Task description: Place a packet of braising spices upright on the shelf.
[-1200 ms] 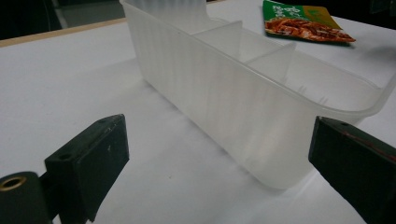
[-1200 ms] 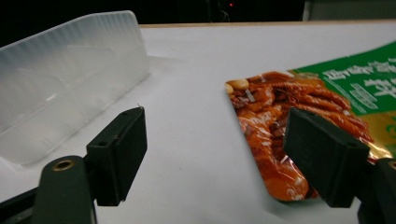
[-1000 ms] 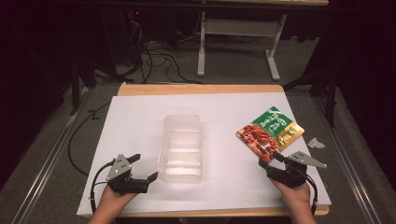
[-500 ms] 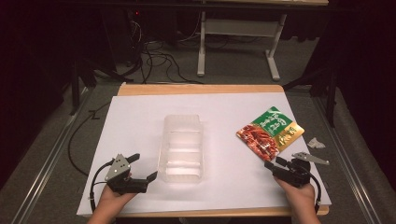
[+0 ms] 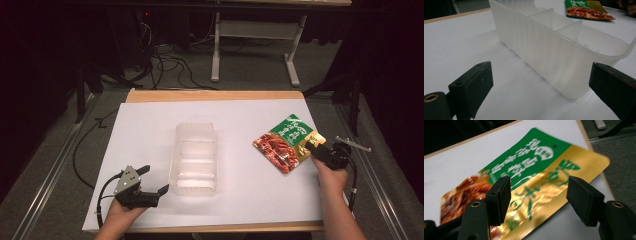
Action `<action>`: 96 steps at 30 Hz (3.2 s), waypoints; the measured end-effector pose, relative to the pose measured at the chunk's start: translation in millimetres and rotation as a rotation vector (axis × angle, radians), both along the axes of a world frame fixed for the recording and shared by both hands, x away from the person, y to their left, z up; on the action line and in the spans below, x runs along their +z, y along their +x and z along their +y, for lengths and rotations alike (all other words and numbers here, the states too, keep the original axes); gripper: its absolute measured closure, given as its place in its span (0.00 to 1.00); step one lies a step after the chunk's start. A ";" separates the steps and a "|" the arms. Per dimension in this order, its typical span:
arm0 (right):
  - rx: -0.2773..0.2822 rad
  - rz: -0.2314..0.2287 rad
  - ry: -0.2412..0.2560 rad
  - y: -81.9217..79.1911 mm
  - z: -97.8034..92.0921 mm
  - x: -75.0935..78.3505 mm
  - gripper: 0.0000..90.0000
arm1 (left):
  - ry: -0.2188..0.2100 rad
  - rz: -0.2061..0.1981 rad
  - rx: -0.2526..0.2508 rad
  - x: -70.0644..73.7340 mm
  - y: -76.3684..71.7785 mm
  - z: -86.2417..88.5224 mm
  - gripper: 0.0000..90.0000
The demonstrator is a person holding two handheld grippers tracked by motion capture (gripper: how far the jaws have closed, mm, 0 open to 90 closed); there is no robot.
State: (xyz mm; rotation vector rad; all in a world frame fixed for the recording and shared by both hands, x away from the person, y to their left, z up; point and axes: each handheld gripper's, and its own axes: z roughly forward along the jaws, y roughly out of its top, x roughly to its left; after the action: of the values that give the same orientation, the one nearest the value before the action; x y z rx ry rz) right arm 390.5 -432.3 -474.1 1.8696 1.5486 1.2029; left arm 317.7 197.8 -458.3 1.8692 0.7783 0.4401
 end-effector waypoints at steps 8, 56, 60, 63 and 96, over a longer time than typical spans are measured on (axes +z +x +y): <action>0.005 0.050 0.090 1.8 0.5 -2.2 0.42 | 0.000 -0.007 -0.009 0.6 -1.7 -1.3 0.07; 0.100 0.010 -0.103 35.7 -10.5 13.2 0.51 | 0.022 -0.027 -0.034 1.4 -5.9 -6.4 0.07; 0.059 0.060 -0.088 36.8 -17.8 4.5 0.52 | 0.025 -0.031 -0.034 1.8 -7.1 -6.7 0.07; 0.045 0.109 -0.028 39.4 -25.6 -2.9 0.54 | 0.024 -0.030 -0.037 1.6 -7.0 -6.7 0.08; 0.217 -0.351 -0.144 -36.9 43.4 82.0 1.00 | 0.014 -0.050 -0.036 4.4 -6.4 -5.7 0.07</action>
State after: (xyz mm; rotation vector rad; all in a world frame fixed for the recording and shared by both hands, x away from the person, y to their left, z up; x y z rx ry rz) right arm 353.5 -388.9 -392.1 1.3407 1.6165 1.3846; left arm 311.3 192.1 -453.9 1.8749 0.7085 0.4689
